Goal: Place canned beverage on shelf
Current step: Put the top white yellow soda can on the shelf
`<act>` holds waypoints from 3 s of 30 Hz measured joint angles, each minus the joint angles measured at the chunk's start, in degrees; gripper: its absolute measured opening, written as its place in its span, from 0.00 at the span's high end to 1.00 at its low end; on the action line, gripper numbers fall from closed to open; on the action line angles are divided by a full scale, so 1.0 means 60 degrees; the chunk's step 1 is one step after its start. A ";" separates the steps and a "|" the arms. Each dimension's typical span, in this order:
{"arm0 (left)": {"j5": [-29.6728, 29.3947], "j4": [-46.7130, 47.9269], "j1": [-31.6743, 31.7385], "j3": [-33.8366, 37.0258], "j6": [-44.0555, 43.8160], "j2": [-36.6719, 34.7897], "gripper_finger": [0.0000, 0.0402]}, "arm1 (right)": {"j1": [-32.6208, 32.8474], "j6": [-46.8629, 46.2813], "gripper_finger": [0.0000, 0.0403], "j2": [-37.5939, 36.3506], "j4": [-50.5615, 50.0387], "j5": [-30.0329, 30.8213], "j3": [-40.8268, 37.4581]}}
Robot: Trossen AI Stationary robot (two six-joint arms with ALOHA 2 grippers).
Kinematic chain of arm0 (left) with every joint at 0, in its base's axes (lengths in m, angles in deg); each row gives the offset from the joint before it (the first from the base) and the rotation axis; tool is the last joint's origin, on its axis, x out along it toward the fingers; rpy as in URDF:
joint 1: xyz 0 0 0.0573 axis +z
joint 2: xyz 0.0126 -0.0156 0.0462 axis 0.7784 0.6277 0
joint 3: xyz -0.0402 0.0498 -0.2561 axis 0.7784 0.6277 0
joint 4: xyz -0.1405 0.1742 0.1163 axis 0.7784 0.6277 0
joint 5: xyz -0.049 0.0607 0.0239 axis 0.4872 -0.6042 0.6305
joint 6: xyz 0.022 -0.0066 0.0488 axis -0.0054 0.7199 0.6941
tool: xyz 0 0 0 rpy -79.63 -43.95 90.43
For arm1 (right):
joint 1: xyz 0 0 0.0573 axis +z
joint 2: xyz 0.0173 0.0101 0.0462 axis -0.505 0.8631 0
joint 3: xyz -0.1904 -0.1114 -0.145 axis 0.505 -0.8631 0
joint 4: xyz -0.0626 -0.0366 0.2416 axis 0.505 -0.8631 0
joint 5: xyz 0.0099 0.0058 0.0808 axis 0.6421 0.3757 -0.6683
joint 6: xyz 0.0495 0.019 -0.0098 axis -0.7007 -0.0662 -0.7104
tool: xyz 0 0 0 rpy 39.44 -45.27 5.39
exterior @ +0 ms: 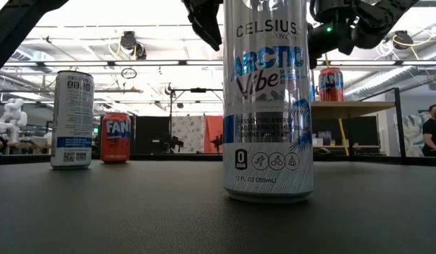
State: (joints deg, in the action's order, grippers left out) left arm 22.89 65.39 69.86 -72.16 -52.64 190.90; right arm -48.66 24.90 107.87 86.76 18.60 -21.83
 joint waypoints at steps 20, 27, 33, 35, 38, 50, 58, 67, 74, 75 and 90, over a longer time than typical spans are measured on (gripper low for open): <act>0.0000 -0.0004 0.0000 0.0000 -0.0025 0.0000 0.11 | -0.0344 -0.0005 1.00 0.0032 -0.0145 -0.0038 0.0097; 0.0000 0.0059 0.0000 0.0000 -0.0029 0.0000 0.11 | 0.0171 0.0110 1.00 -0.1003 -0.0370 -0.0766 0.0101; 0.0000 0.0086 0.0000 0.0000 -0.0084 0.0000 0.11 | -0.0081 0.0314 1.00 -0.2454 -0.0448 -0.0729 0.0101; 0.0000 0.0085 0.0000 0.0000 -0.0087 0.0000 0.11 | -0.0374 0.0262 1.00 -0.2766 -0.0471 -0.0725 0.0116; 0.0000 0.0085 0.0000 0.0000 -0.0091 0.0000 0.11 | -0.0916 0.0054 1.00 -0.3018 -0.1111 -0.0765 0.0456; 0.0000 0.0084 0.0000 0.0000 -0.0090 0.0000 0.11 | -0.2451 -0.1214 1.00 -0.2068 -0.7613 -0.2264 0.4963; 0.0000 0.0142 0.0000 0.0000 -0.0091 0.0000 0.11 | -0.3290 -0.1697 1.00 -0.1015 -1.0181 -0.3078 0.6634; 0.0000 0.0180 0.0000 0.0000 -0.0102 0.0000 0.11 | -0.4701 -0.2577 1.00 -0.0174 -1.0349 -0.5734 0.6993; 0.0000 0.0179 0.0000 0.0000 -0.0102 0.0000 0.11 | -0.5016 -0.2773 1.00 0.0336 -1.0626 -0.6277 0.6993; 0.0000 0.0179 0.0000 0.0000 -0.0102 0.0000 0.11 | -0.5019 -0.2771 1.00 0.0366 -1.0627 -0.6277 0.6993; 0.0113 0.0168 0.0000 0.0000 -0.0127 0.0000 0.11 | -0.5016 -0.2513 1.00 0.0390 -1.1493 -0.6263 0.6997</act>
State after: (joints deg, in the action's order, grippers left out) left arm 23.57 66.40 69.86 -72.16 -53.40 190.90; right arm -78.76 9.83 110.20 17.80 -18.98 20.15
